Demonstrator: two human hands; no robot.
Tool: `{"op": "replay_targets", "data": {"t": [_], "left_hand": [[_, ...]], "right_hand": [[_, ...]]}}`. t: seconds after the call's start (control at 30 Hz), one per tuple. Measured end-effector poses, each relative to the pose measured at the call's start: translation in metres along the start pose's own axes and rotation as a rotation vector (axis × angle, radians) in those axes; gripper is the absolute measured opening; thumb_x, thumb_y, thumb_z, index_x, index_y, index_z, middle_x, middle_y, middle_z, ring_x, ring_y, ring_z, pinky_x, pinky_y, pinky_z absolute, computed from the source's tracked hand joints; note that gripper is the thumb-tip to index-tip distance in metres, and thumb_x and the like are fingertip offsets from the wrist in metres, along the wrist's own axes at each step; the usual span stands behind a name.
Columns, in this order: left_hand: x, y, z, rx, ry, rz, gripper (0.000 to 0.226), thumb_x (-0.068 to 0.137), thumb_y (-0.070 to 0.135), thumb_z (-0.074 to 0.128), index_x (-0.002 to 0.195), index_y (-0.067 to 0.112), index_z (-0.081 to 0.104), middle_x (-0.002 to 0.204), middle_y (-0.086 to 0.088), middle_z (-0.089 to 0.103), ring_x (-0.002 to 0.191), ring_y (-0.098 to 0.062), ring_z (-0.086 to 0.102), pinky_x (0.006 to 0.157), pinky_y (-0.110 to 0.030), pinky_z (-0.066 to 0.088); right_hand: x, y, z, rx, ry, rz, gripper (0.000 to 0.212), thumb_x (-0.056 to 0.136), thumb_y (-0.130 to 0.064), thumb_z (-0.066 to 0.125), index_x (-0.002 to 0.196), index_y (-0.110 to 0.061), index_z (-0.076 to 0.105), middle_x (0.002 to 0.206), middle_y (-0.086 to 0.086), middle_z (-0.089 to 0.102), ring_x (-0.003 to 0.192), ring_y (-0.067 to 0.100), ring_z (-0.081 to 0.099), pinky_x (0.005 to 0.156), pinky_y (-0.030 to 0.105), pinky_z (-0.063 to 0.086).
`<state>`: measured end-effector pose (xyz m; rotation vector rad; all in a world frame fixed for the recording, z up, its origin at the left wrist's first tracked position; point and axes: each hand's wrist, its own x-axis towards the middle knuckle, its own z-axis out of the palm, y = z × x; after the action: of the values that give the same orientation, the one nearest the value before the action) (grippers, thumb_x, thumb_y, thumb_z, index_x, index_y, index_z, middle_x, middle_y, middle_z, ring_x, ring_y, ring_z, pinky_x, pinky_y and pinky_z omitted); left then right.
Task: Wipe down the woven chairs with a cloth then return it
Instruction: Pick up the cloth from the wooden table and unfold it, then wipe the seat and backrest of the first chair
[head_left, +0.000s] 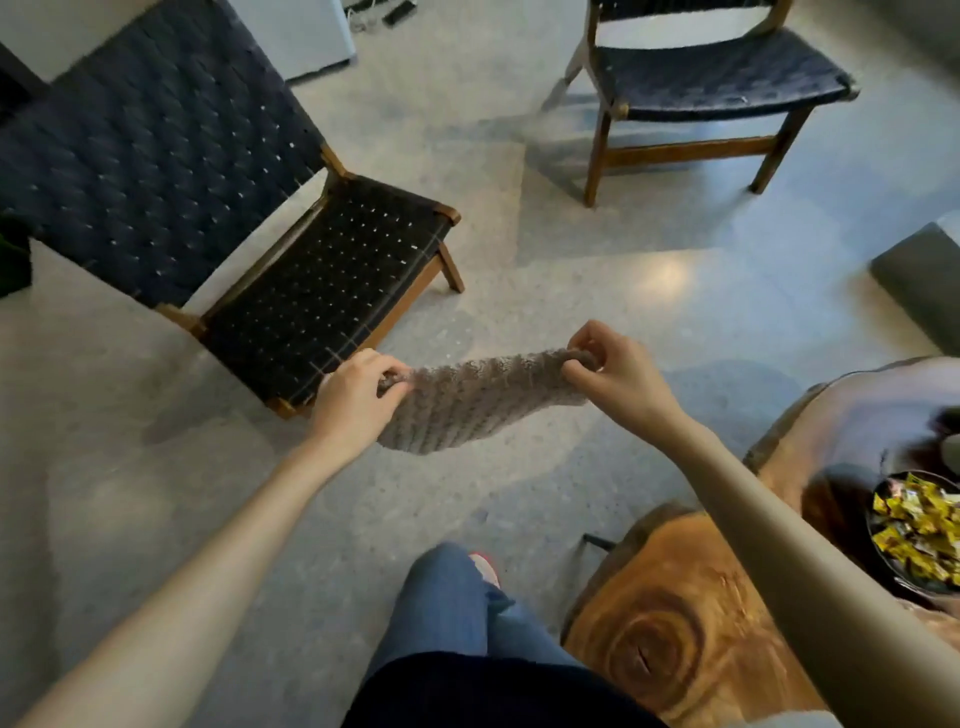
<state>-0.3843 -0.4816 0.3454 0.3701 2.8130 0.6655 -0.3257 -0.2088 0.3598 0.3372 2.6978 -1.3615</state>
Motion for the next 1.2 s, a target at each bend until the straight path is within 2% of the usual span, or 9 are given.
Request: {"op": "replay_targets", "data": {"t": [0.17, 0.43, 0.57, 0.63, 0.77, 0.9, 1.0, 1.1, 1.2], "left_hand": [[0.13, 0.033, 0.005, 0.078, -0.016, 0.125, 0.015, 0.092, 0.028, 0.059, 0.101, 0.019, 0.067, 0.1, 0.002, 0.06, 0.088, -0.014, 0.058, 0.093, -0.046, 0.044], [0.357, 0.13, 0.021, -0.005, -0.199, 0.294, 0.021, 0.096, 0.027, 0.052, 0.102, 0.01, 0.063, 0.103, -0.006, 0.054, 0.09, -0.021, 0.054, 0.078, -0.033, 0.043], [0.461, 0.204, 0.026, -0.013, -0.275, 0.396, 0.017, 0.096, 0.028, 0.05, 0.099, 0.016, 0.062, 0.102, -0.004, 0.057, 0.091, -0.021, 0.055, 0.077, -0.035, 0.044], [0.505, 0.238, 0.033, -0.002, -0.309, 0.411, 0.017, 0.097, 0.029, 0.048, 0.098, 0.017, 0.059, 0.1, -0.004, 0.061, 0.09, -0.023, 0.057, 0.077, -0.039, 0.046], [0.582, 0.305, 0.061, -0.042, -0.329, 0.451, 0.018, 0.1, 0.028, 0.04, 0.099, 0.015, 0.053, 0.094, -0.006, 0.063, 0.086, -0.025, 0.057, 0.073, -0.04, 0.044], [0.657, 0.35, 0.098, -0.057, -0.419, 0.399, 0.023, 0.094, 0.038, 0.05, 0.086, 0.019, 0.06, 0.082, 0.0, 0.064, 0.077, -0.019, 0.058, 0.068, -0.038, 0.043], [0.702, 0.378, 0.117, -0.098, -0.533, 0.309, 0.02, 0.079, 0.05, 0.061, 0.078, 0.029, 0.063, 0.083, 0.005, 0.065, 0.078, -0.012, 0.059, 0.07, -0.033, 0.045], [0.738, 0.401, 0.131, -0.043, -0.59, 0.24, 0.038, 0.067, 0.055, 0.061, 0.086, 0.023, 0.067, 0.088, 0.005, 0.067, 0.081, -0.011, 0.06, 0.073, -0.03, 0.047], [0.773, 0.411, 0.141, -0.009, -0.551, 0.175, 0.042, 0.069, 0.057, 0.058, 0.076, 0.017, 0.066, 0.074, 0.001, 0.066, 0.067, -0.013, 0.059, 0.064, -0.031, 0.045]], "right_hand": [[0.088, 0.016, -0.055, -0.035, 0.115, 0.073, 0.005, 0.081, -0.009, 0.059, 0.081, -0.01, 0.055, 0.067, 0.0, 0.056, 0.065, 0.017, 0.049, 0.059, 0.034, 0.038], [0.241, 0.063, -0.163, -0.088, 0.304, 0.274, 0.003, 0.083, -0.01, 0.059, 0.085, -0.009, 0.057, 0.068, 0.0, 0.056, 0.061, 0.012, 0.048, 0.055, 0.02, 0.036], [0.306, 0.092, -0.229, -0.106, 0.344, 0.359, 0.005, 0.084, -0.012, 0.058, 0.089, -0.01, 0.057, 0.078, 0.007, 0.062, 0.072, 0.022, 0.055, 0.068, 0.038, 0.046], [0.333, 0.11, -0.261, -0.11, 0.358, 0.399, 0.004, 0.085, -0.013, 0.058, 0.089, -0.013, 0.057, 0.079, 0.005, 0.062, 0.077, 0.021, 0.056, 0.069, 0.039, 0.046], [0.392, 0.153, -0.324, -0.118, 0.348, 0.41, 0.007, 0.085, -0.014, 0.059, 0.086, -0.019, 0.054, 0.081, 0.002, 0.062, 0.079, 0.021, 0.057, 0.071, 0.041, 0.048], [0.458, 0.213, -0.385, -0.146, 0.313, 0.391, 0.006, 0.087, -0.014, 0.059, 0.09, -0.017, 0.054, 0.086, 0.004, 0.063, 0.082, 0.023, 0.058, 0.074, 0.044, 0.051], [0.513, 0.252, -0.432, -0.134, 0.203, 0.383, 0.008, 0.089, -0.012, 0.057, 0.097, -0.011, 0.057, 0.089, 0.0, 0.061, 0.087, 0.02, 0.058, 0.077, 0.041, 0.049], [0.57, 0.276, -0.471, -0.115, 0.096, 0.372, 0.009, 0.091, -0.01, 0.055, 0.099, -0.008, 0.058, 0.091, 0.002, 0.061, 0.086, 0.02, 0.056, 0.069, 0.03, 0.038], [0.629, 0.29, -0.493, -0.148, -0.02, 0.334, 0.009, 0.092, -0.01, 0.054, 0.1, -0.007, 0.057, 0.095, 0.007, 0.063, 0.087, 0.022, 0.056, 0.067, 0.03, 0.036]]}}
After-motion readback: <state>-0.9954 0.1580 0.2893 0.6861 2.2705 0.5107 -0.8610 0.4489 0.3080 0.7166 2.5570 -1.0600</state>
